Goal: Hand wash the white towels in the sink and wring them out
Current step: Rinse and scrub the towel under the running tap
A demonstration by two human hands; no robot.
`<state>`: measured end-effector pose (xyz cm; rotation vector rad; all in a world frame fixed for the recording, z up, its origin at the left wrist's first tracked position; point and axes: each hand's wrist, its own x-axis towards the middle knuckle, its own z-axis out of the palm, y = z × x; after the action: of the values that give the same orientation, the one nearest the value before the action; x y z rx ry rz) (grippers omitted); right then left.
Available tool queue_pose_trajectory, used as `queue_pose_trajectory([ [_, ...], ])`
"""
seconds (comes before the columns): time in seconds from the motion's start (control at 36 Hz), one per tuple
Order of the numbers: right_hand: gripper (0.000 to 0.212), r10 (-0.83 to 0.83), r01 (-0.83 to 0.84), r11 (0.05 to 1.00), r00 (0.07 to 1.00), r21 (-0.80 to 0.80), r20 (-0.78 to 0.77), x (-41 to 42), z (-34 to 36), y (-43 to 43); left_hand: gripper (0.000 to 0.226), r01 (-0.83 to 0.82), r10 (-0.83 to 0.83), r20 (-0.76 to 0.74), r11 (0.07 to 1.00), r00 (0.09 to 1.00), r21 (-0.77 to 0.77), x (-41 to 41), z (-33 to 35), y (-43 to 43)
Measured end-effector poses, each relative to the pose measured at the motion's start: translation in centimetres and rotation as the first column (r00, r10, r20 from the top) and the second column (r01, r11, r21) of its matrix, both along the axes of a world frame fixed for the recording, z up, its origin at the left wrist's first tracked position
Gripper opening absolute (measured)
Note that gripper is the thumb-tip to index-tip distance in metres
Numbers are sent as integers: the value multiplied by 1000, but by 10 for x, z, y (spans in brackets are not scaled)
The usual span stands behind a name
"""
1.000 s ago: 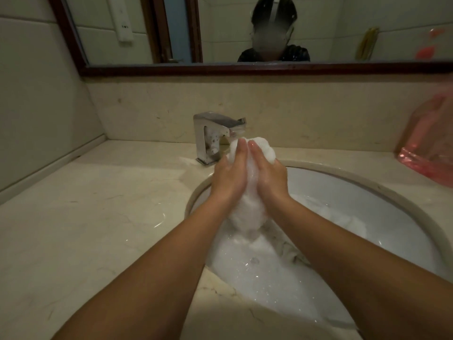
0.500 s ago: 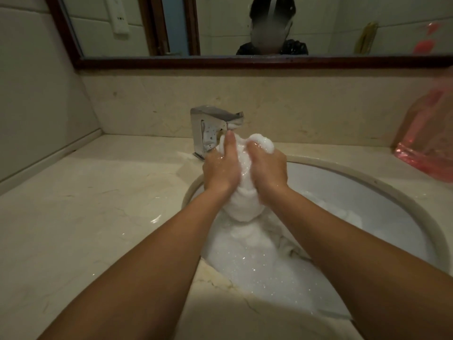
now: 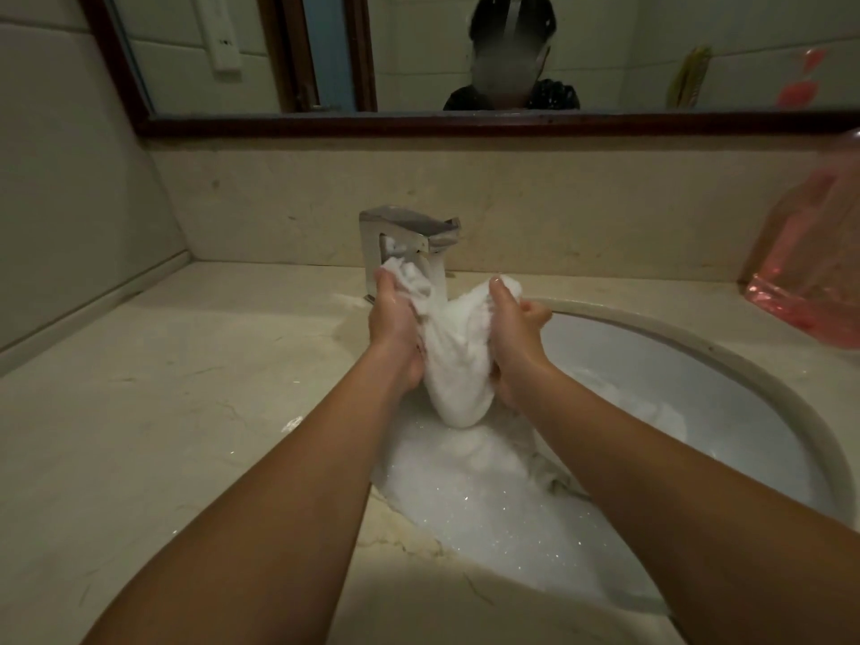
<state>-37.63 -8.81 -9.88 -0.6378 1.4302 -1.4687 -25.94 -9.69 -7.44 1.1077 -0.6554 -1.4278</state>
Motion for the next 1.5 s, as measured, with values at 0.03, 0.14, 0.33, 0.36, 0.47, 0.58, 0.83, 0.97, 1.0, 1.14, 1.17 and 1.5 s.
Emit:
queue_pose_trajectory([
  [0.03,57,24,-24,1000,999,-15,-45,0,1,0,76,20,-20,16,1000,1000,5,0,-1,-1],
  [0.14,54,72,-104,987,966,-121,-247,0,7,2,77,94,-95,63,995,993,23,2,-3,-3],
  [0.33,36,49,-111,980,940,-168,-339,2,12,3,79,114,-115,9,993,993,23,-1,-1,-4],
  [0.36,30,48,-112,979,939,-171,-340,2,11,2,80,126,-126,-4,992,992,25,-1,-2,-5],
  [0.47,41,42,-109,978,940,-179,-340,4,11,2,77,126,-125,-27,992,992,26,1,-3,-6],
  [0.58,39,42,-111,977,938,-183,-343,3,11,3,75,128,-127,-46,992,991,23,1,-4,-7],
  [0.83,38,36,-103,978,940,-180,-340,0,11,6,64,158,-150,-130,986,980,49,3,-2,-4],
  [0.97,41,20,-95,975,939,-202,-343,3,13,10,68,146,-133,-169,987,977,62,6,-2,-1],
  [1.0,41,21,-97,974,938,-203,-347,3,14,10,69,147,-135,-173,987,976,60,5,-2,-1],
  [1.14,42,3,-77,976,940,-202,-341,3,13,12,67,159,-144,-201,985,969,62,4,-1,0],
  [1.17,39,5,-75,978,942,-195,-335,2,13,13,69,166,-149,-201,984,968,67,3,-1,1],
  [1.5,36,5,-69,979,950,-192,-312,2,15,15,75,161,-138,-187,981,973,111,2,2,6],
])
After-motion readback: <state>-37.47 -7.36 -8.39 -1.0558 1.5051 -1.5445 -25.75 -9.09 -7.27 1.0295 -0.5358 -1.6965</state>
